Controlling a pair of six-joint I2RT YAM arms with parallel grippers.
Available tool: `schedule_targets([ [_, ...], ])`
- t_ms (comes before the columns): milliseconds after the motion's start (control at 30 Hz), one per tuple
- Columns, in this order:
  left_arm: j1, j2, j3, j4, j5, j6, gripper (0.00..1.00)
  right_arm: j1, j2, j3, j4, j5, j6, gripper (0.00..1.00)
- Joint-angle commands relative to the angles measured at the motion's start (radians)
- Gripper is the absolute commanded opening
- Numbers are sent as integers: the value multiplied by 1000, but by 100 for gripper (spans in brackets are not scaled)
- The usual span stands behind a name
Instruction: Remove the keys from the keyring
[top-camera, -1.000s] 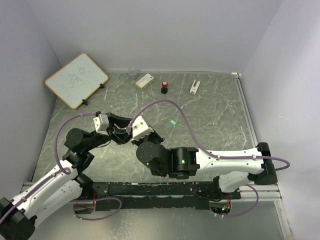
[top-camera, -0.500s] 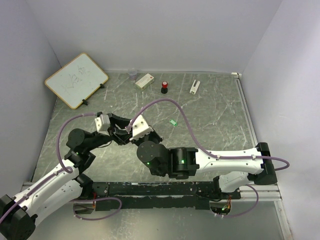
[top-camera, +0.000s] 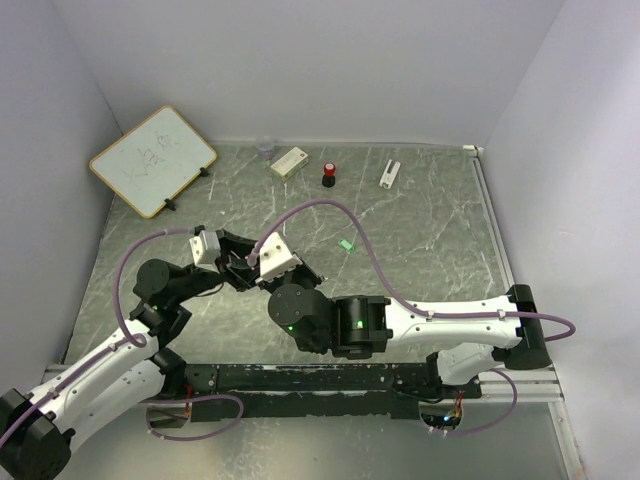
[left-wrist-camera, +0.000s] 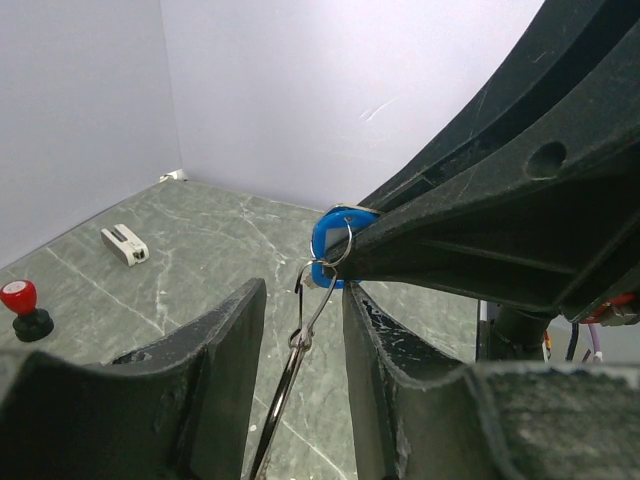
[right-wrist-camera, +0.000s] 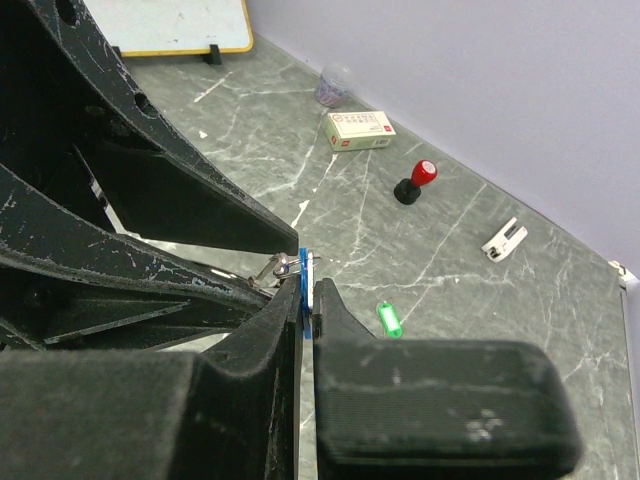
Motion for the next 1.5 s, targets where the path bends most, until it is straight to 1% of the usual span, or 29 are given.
schedule_targets([
  [0, 2, -8, -8, 43, 2, -3, 45, 4, -1, 6, 31, 5, 3, 0],
  [167, 2, 3, -13, 53, 7, -7, 44, 4, -1, 8, 33, 7, 1, 0],
  [267, 2, 9, -14, 56, 8, -7, 41, 3, -4, 3, 40, 7, -3, 0],
  [600, 3, 22, -17, 65, 15, -8, 43, 5, -10, -3, 50, 14, -10, 0],
  [800, 3, 18, -19, 64, 15, -7, 40, 4, -14, -5, 49, 14, -6, 0],
  [900, 2, 14, -16, 55, 12, -2, 36, 4, -12, -4, 47, 14, -5, 0],
  [1033, 2, 9, -15, 47, 11, 0, 27, 5, -10, -3, 46, 14, -4, 0],
  [1167, 2, 8, -12, 47, 8, 2, 13, 3, -11, -2, 38, 14, 2, 0],
  [1300, 2, 14, -8, 57, 20, 0, 12, 4, -10, -2, 28, 16, 7, 0],
  [1400, 2, 22, -5, 64, 31, -4, 7, 4, -12, -2, 23, 19, 9, 0],
  [1467, 2, 22, -5, 69, 31, -6, 7, 4, -13, -1, 20, 24, 8, 0],
])
